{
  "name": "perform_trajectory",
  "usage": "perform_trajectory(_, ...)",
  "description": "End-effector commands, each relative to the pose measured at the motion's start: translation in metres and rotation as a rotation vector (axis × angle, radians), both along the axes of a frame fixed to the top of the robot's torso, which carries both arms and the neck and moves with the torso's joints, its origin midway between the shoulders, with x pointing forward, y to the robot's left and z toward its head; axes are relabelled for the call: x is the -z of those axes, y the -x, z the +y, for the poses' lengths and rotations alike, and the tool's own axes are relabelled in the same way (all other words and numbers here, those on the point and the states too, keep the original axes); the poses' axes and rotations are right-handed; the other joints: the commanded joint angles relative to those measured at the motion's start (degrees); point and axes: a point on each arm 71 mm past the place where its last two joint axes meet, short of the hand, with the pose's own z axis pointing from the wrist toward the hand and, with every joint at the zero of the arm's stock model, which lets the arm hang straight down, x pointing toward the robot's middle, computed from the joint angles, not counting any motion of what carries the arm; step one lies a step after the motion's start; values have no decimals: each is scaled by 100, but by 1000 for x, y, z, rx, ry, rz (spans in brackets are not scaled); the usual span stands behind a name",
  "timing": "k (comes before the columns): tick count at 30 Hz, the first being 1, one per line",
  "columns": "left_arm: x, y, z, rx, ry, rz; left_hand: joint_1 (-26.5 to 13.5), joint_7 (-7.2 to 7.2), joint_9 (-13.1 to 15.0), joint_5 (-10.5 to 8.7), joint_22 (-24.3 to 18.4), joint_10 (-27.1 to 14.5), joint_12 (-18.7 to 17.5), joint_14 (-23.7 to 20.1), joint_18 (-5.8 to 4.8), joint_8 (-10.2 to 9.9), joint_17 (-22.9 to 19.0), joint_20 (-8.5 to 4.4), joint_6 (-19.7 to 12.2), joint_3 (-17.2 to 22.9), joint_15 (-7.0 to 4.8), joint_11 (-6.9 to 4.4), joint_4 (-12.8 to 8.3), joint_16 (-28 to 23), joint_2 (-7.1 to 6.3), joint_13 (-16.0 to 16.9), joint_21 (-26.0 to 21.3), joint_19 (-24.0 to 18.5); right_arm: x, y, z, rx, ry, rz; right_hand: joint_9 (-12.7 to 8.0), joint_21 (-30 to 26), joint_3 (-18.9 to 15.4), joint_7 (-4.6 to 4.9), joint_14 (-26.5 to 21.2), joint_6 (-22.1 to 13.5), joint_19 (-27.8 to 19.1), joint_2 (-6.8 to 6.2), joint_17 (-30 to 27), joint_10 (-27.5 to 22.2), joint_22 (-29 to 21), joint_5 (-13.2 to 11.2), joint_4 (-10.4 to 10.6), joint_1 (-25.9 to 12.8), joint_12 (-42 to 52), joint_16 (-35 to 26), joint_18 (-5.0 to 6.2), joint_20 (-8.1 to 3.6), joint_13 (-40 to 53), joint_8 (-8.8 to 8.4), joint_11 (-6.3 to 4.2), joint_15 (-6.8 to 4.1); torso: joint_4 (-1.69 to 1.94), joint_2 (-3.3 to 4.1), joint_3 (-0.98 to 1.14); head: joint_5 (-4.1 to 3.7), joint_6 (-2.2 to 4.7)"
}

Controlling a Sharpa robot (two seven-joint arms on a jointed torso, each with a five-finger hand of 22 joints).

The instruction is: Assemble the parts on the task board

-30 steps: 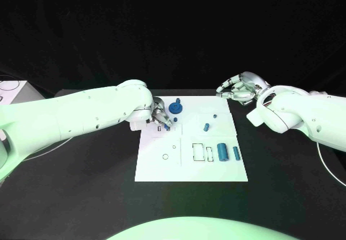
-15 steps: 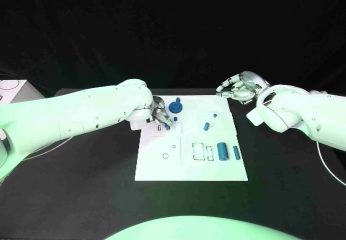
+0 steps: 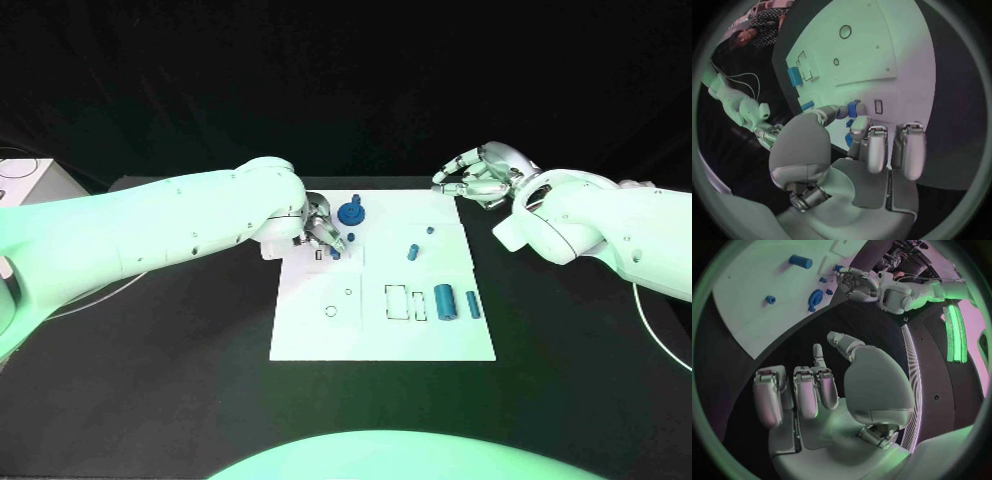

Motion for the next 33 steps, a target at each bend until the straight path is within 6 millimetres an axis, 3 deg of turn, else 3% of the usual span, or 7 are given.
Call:
perform_trajectory(1, 1, 2, -3, 22, 8, 26, -5, -96, 161, 38, 1134, 37, 2, 596, -77, 18, 1509, -37, 111, 940, -48, 4, -949, 21, 68, -9, 14, 352, 1, 0, 2, -17, 1, 6, 4, -6, 3, 12, 607, -37, 550, 10, 1505, 587, 1436, 24, 23, -12, 22, 21, -5, 17, 1507, -31, 45, 29, -1, -1, 1, 2, 1)
perform_trajectory(33, 2, -2, 0, 7, 3, 22, -6, -97, 163, 37, 1134, 30, -9, 596, -77, 19, 1509, -41, 108, 944, -50, 2, -950, 21, 67, -22, 13, 352, 1, 1, 0, -12, 1, 6, 8, -10, 0, 13, 607, -27, 548, 7, 1505, 587, 1434, 18, 30, -9, 22, 21, -4, 22, 1507, -44, 46, 31, -10, 7, 0, 2, -42)
